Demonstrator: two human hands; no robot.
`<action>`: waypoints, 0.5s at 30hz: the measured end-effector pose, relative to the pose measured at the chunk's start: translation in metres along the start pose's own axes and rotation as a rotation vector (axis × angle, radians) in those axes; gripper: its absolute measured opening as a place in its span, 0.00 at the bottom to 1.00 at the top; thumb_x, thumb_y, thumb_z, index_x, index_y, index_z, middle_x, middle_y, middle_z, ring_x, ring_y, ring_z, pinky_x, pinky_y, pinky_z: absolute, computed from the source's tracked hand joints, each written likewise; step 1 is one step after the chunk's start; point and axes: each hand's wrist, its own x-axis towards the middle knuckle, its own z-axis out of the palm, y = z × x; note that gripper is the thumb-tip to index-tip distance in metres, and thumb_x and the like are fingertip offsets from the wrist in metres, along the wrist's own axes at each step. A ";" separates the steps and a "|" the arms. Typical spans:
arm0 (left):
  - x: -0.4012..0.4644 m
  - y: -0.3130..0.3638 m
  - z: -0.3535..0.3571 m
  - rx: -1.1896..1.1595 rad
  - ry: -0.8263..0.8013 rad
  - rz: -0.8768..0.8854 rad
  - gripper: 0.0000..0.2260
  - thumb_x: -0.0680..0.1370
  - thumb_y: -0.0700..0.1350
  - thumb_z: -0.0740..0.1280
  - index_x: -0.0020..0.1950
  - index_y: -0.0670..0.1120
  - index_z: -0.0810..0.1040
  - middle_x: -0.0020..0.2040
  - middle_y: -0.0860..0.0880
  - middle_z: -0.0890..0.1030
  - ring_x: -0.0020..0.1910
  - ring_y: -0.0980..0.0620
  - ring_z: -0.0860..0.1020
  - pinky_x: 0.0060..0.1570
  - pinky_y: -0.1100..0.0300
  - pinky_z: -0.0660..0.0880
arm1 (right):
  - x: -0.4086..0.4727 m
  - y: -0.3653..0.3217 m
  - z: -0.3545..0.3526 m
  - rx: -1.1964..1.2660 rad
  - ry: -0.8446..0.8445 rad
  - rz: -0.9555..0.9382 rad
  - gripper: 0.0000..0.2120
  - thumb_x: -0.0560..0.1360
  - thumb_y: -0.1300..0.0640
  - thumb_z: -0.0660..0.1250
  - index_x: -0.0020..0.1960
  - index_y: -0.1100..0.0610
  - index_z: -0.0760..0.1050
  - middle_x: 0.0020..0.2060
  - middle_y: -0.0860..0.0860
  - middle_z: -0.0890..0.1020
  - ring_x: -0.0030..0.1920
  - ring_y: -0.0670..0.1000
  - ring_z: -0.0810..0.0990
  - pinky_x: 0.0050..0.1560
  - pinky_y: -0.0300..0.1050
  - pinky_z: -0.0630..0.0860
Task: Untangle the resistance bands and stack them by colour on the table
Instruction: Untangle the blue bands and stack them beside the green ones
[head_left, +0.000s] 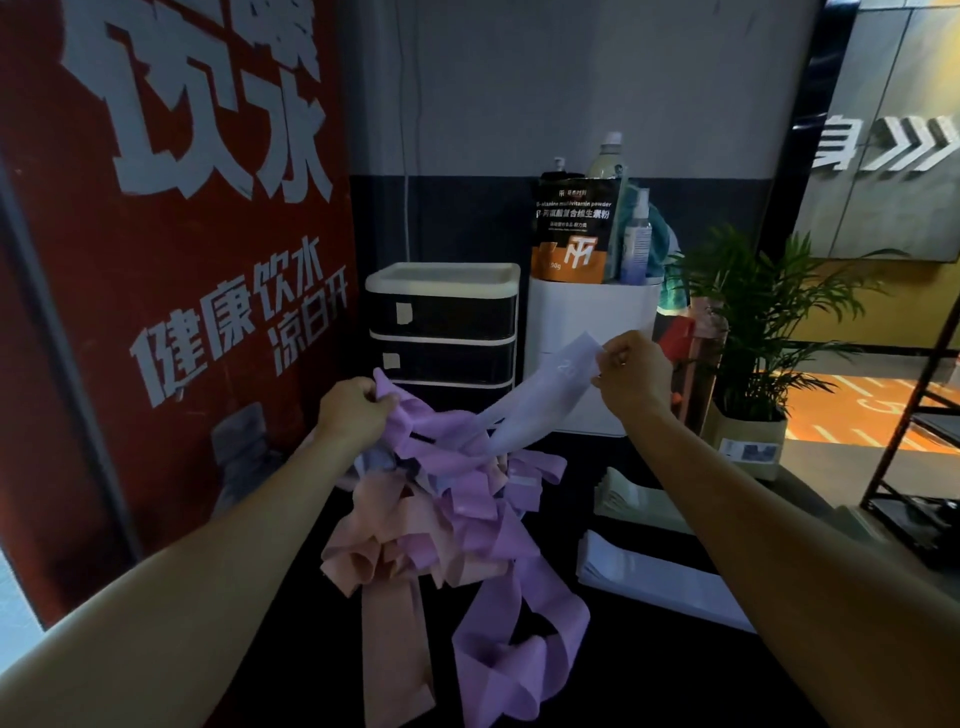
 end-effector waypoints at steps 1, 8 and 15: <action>-0.001 -0.002 0.003 0.040 -0.029 0.019 0.12 0.78 0.45 0.65 0.36 0.43 0.70 0.33 0.49 0.70 0.38 0.49 0.71 0.32 0.59 0.62 | -0.002 0.001 -0.001 0.006 -0.006 0.002 0.06 0.75 0.68 0.64 0.51 0.63 0.76 0.45 0.53 0.78 0.44 0.48 0.72 0.42 0.37 0.67; -0.014 0.000 0.024 0.347 -0.168 -0.040 0.26 0.76 0.57 0.65 0.66 0.42 0.66 0.65 0.41 0.63 0.60 0.40 0.72 0.55 0.48 0.73 | -0.006 0.007 0.007 0.022 -0.109 -0.020 0.06 0.76 0.66 0.61 0.48 0.62 0.76 0.42 0.52 0.78 0.45 0.53 0.79 0.43 0.45 0.77; -0.027 0.033 0.067 0.018 -0.319 0.286 0.29 0.72 0.46 0.73 0.69 0.43 0.65 0.63 0.44 0.67 0.59 0.46 0.73 0.56 0.58 0.71 | -0.004 -0.013 0.004 0.197 -0.183 -0.074 0.09 0.74 0.67 0.62 0.39 0.55 0.71 0.41 0.56 0.78 0.44 0.57 0.80 0.46 0.57 0.81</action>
